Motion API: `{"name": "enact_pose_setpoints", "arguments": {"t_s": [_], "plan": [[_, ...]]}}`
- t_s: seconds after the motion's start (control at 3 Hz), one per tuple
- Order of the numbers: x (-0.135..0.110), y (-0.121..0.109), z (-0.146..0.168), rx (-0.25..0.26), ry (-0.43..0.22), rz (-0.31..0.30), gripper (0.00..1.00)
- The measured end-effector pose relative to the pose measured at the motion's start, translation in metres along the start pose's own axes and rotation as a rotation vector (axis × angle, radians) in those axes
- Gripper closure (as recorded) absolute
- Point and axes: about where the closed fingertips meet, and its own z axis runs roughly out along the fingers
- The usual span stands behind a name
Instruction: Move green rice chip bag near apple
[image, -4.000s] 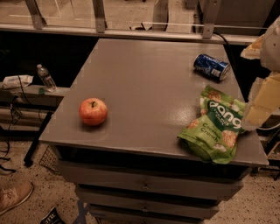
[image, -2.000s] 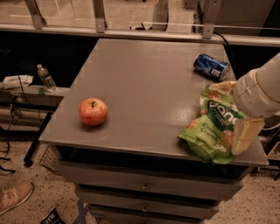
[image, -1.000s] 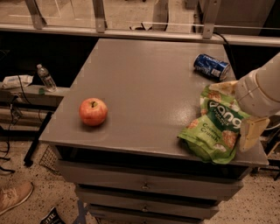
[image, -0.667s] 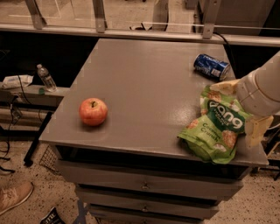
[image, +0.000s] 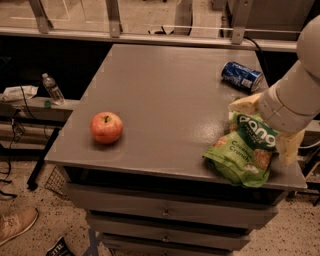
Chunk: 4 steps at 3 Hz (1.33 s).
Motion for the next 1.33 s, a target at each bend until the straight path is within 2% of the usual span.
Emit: {"name": "enact_pose_setpoints", "arguments": {"t_s": [0.33,0.67,1.0,1.33], "plan": [[-0.01,-0.003,0.002,-0.025,-0.022,-0.092,0.0],[-0.018,-0.004,0.005,-0.045,-0.044,-0.155,0.18],[-0.023,-0.006,0.006,-0.057,-0.058,-0.191,0.42],[-0.022,-0.015,-0.001,-0.027,-0.057,-0.2,0.65]]}}
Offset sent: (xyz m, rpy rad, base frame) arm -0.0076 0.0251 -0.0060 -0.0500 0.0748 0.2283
